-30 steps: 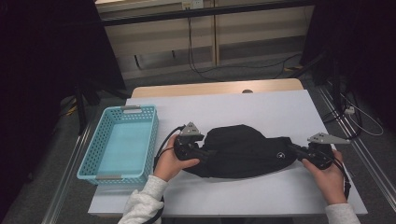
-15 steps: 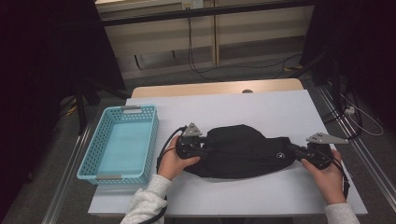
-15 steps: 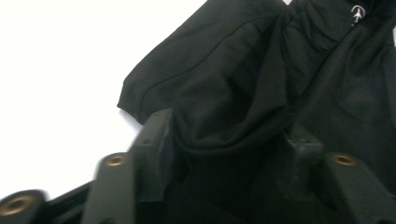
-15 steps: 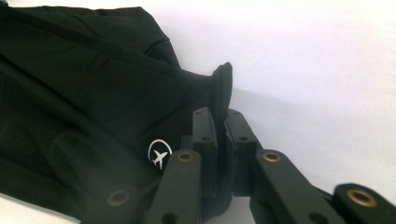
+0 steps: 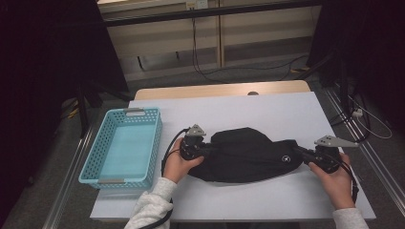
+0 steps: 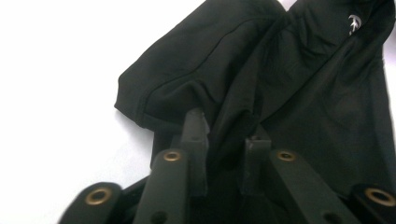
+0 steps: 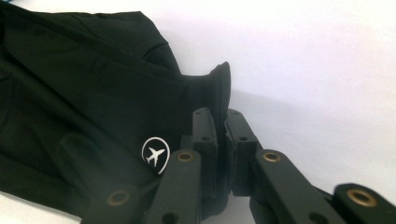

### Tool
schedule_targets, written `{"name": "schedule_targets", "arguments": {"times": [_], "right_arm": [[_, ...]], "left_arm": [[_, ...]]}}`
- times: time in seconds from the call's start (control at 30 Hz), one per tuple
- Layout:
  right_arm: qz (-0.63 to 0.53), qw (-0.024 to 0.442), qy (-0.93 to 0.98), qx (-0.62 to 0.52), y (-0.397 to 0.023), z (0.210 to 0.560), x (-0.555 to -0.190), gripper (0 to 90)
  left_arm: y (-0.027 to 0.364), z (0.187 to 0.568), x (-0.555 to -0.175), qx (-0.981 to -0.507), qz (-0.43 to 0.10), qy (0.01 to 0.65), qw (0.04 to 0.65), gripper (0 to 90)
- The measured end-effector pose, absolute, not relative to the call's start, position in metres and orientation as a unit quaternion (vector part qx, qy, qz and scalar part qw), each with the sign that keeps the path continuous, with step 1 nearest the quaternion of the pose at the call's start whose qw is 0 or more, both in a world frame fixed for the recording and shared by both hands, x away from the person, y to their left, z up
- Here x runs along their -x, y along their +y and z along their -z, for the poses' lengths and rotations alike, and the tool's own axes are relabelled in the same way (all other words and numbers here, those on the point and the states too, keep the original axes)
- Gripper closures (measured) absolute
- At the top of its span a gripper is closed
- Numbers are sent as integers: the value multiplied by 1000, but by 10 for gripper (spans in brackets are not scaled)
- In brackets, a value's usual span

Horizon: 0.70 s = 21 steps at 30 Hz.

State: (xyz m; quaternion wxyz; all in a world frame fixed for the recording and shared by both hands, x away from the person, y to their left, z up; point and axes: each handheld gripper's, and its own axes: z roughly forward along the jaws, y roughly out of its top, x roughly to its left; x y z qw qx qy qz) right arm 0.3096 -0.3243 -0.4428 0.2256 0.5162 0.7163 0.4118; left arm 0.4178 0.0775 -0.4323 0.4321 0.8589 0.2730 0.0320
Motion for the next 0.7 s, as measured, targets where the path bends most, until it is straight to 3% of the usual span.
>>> {"name": "schedule_targets", "arguments": {"times": [0.7], "right_arm": [[-461, 234, 703, -489, -323, 414, -326, 859]], "left_arm": [[92, 370, -431, -832, -47, 317, 452, 814]]}}
